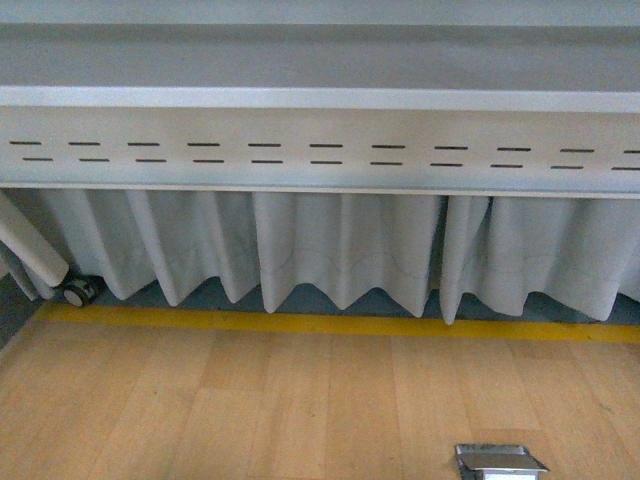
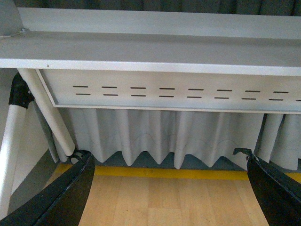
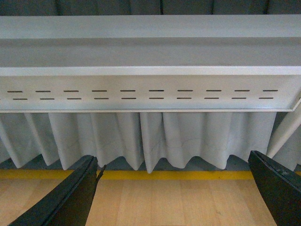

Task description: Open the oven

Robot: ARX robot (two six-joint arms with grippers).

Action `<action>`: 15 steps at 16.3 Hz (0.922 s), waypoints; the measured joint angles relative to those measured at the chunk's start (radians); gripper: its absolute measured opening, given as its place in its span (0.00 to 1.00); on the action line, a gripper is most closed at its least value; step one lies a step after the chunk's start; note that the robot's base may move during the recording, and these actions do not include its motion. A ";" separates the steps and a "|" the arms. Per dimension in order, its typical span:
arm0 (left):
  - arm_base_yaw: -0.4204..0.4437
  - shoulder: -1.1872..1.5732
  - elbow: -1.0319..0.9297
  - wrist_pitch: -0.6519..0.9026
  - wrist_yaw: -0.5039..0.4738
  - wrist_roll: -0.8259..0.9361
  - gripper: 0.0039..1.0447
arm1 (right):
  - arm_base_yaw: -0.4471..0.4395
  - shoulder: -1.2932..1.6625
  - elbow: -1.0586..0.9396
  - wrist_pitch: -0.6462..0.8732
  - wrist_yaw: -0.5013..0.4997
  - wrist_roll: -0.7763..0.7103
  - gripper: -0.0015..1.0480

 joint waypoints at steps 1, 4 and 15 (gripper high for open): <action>0.000 0.000 0.000 0.000 0.000 0.000 0.94 | 0.000 0.000 0.000 0.000 0.000 0.000 0.94; 0.000 0.000 0.000 0.000 0.000 0.000 0.94 | 0.000 0.000 0.000 0.000 0.000 0.000 0.94; 0.000 0.000 0.000 0.000 0.000 0.000 0.94 | 0.000 0.000 0.000 0.000 0.000 0.000 0.94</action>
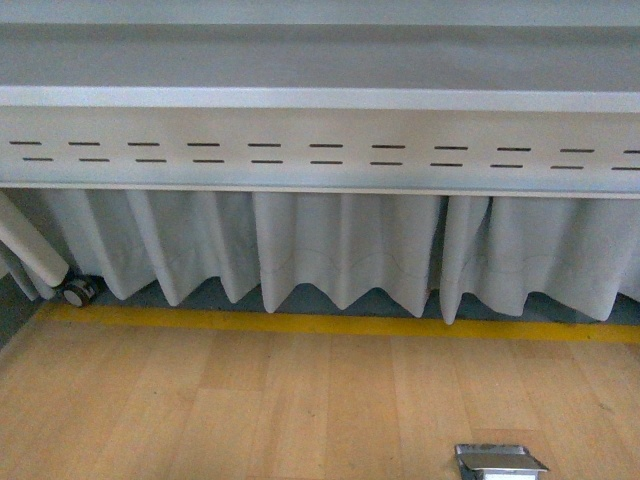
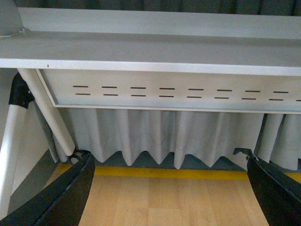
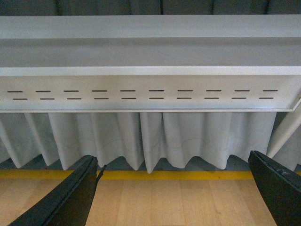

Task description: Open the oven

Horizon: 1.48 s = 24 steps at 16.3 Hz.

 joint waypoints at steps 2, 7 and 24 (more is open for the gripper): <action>0.000 0.000 0.000 0.000 0.000 0.000 0.94 | 0.000 0.000 0.000 0.000 0.000 0.000 0.94; 0.000 0.000 0.000 0.000 0.000 0.000 0.94 | 0.000 0.000 0.000 0.000 0.000 0.000 0.94; 0.000 0.000 0.000 0.000 0.001 0.002 0.94 | 0.000 0.000 0.000 -0.001 0.000 0.000 0.94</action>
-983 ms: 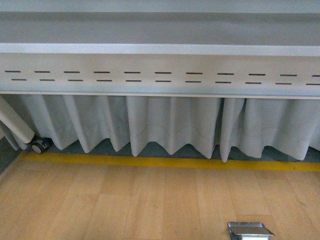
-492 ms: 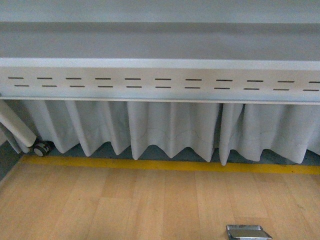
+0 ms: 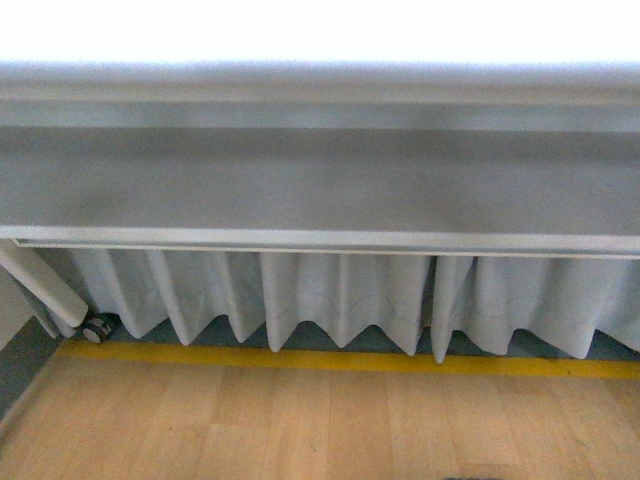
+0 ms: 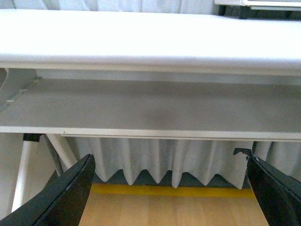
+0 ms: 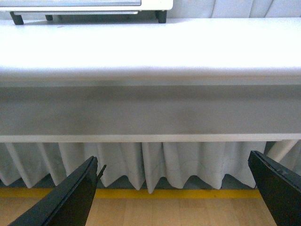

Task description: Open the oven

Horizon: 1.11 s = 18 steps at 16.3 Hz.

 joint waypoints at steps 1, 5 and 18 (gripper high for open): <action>0.000 0.000 0.000 0.000 -0.001 0.000 0.94 | 0.000 0.000 0.000 0.000 0.000 0.000 0.94; 0.000 0.000 0.000 0.001 -0.002 0.001 0.94 | 0.000 0.000 0.000 0.000 0.000 0.000 0.94; 0.000 0.000 0.000 0.001 -0.001 0.002 0.94 | 0.000 0.000 0.000 0.000 0.000 0.000 0.94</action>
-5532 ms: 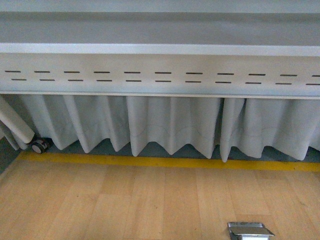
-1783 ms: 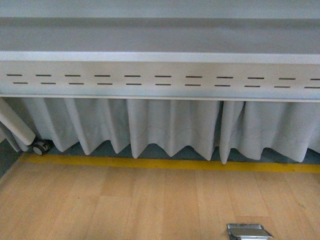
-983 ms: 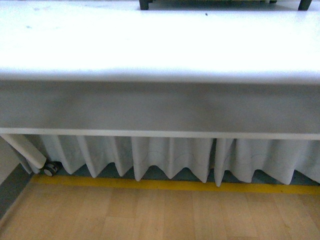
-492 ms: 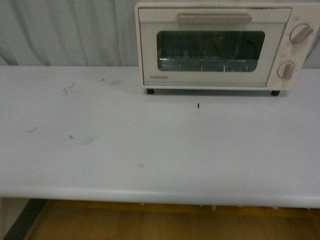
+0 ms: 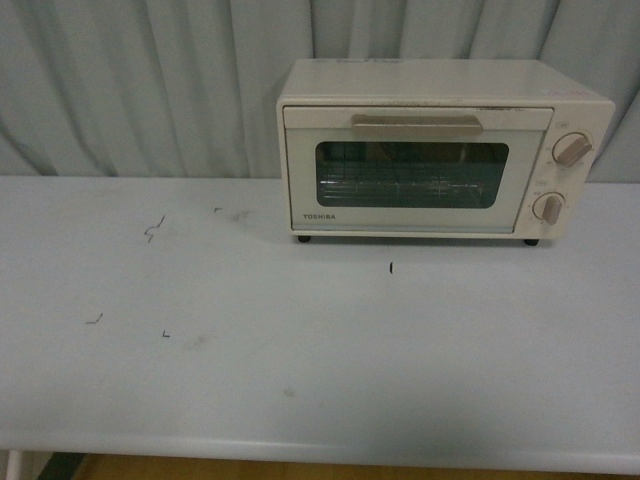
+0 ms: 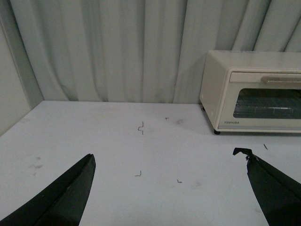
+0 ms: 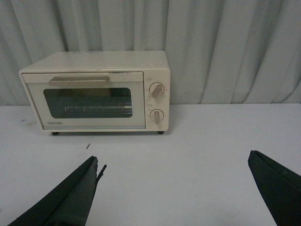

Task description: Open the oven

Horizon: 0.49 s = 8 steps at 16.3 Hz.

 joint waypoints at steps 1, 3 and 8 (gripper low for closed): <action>0.000 0.000 0.000 -0.001 0.001 0.000 0.94 | 0.000 0.000 0.000 0.000 0.000 0.000 0.94; 0.000 0.000 0.000 0.000 0.000 0.000 0.94 | 0.000 0.000 0.000 0.000 0.000 0.000 0.94; 0.000 0.000 0.000 0.000 0.000 0.000 0.94 | 0.000 0.000 0.000 0.000 0.000 0.000 0.94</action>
